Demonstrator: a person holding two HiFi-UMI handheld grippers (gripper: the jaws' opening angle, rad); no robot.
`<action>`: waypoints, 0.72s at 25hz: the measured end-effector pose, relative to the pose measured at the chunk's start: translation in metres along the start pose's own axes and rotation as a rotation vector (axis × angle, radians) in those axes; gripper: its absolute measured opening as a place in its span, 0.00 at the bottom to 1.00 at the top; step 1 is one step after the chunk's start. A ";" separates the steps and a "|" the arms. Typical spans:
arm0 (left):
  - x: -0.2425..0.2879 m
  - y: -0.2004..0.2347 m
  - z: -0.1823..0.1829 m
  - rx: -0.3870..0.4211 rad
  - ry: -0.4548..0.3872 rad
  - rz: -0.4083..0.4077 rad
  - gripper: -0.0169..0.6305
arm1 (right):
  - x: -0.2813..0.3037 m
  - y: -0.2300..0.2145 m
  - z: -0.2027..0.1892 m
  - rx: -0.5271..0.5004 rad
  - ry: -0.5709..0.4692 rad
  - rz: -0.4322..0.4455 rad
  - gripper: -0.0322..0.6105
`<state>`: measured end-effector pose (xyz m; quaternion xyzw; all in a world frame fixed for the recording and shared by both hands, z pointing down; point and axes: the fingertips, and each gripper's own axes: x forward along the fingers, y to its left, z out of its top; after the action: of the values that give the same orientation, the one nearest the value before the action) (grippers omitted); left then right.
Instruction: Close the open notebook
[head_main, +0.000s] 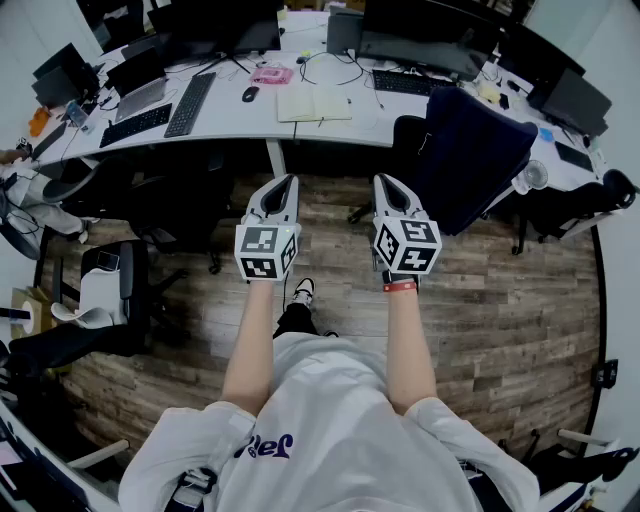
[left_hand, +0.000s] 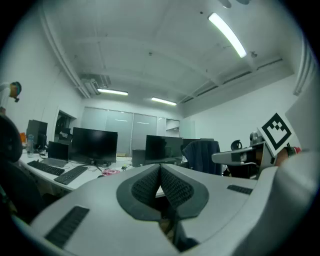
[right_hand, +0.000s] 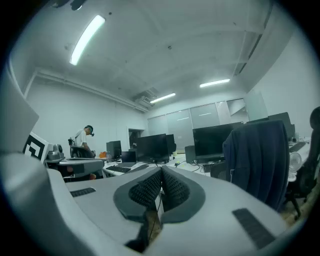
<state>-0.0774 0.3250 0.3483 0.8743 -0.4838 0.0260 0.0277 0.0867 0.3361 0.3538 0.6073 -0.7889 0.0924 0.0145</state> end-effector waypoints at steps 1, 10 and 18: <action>-0.001 0.001 -0.002 0.000 -0.002 0.016 0.05 | -0.002 -0.001 -0.001 0.002 0.000 0.000 0.07; 0.007 0.002 -0.010 -0.002 0.010 0.057 0.05 | 0.001 -0.007 -0.006 -0.005 0.004 -0.001 0.07; 0.055 0.031 -0.021 -0.011 0.017 0.053 0.05 | 0.060 -0.020 -0.014 0.033 0.000 -0.004 0.07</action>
<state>-0.0751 0.2638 0.3740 0.8607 -0.5068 0.0316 0.0361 0.0886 0.2764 0.3786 0.6089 -0.7862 0.1056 0.0048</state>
